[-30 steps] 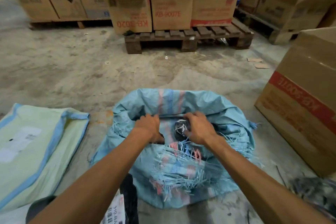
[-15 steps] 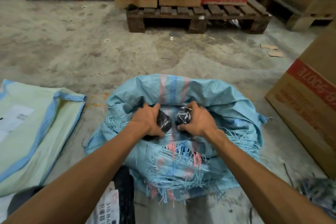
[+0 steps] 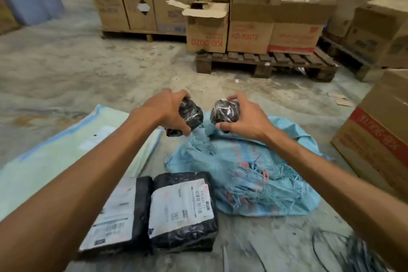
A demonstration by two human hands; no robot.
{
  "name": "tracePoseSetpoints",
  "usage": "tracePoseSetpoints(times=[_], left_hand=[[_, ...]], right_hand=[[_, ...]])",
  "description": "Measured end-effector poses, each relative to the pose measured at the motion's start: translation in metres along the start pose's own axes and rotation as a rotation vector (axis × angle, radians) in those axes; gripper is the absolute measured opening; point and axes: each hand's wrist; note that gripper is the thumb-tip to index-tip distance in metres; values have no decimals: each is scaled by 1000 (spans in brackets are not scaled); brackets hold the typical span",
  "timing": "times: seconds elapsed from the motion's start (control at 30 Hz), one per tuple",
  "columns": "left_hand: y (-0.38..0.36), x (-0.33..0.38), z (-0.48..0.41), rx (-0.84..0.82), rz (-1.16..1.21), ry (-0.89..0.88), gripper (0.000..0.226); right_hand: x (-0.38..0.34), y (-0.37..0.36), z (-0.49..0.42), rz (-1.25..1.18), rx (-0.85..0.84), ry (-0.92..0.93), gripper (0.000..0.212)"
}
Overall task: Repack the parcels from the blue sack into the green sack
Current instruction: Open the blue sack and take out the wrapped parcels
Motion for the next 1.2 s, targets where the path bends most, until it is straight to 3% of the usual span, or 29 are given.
tracePoseSetpoints(times=[0.17,0.33,0.47,0.6,0.73,0.93,1.1,1.2], left_hand=[[-29,-64,100,-179,-47,146,104],[-81,-74,155,-313,-64,182,97],[-109,-66,172,-279,-122,155,100],[-112,-68,171,-381,-83,109,125],[-71,-113,157,-500,75,112,135],[-53,-210,174,-416,-141,238,93],[-132,-283,220,-569,-172,370,83],[-183,-306,245,-573,-211,421,63]], right_hand=[[-49,-66,54,146,-284,142,90],[-49,-113,104,378,-484,137,92],[-43,-120,123,455,-489,147,95],[-56,-110,119,471,-545,122,109],[-91,-108,103,364,-493,182,90],[-176,-168,64,290,-414,383,60],[-246,-275,66,345,-613,602,43],[-264,-343,81,475,-792,629,32]])
Point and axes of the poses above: each hand's wrist, its own z-axis away from the middle knuckle, its own y-axis out of the back of the hand, x = y × z, and after that the axes turned 13 degrees about -z, right-handed
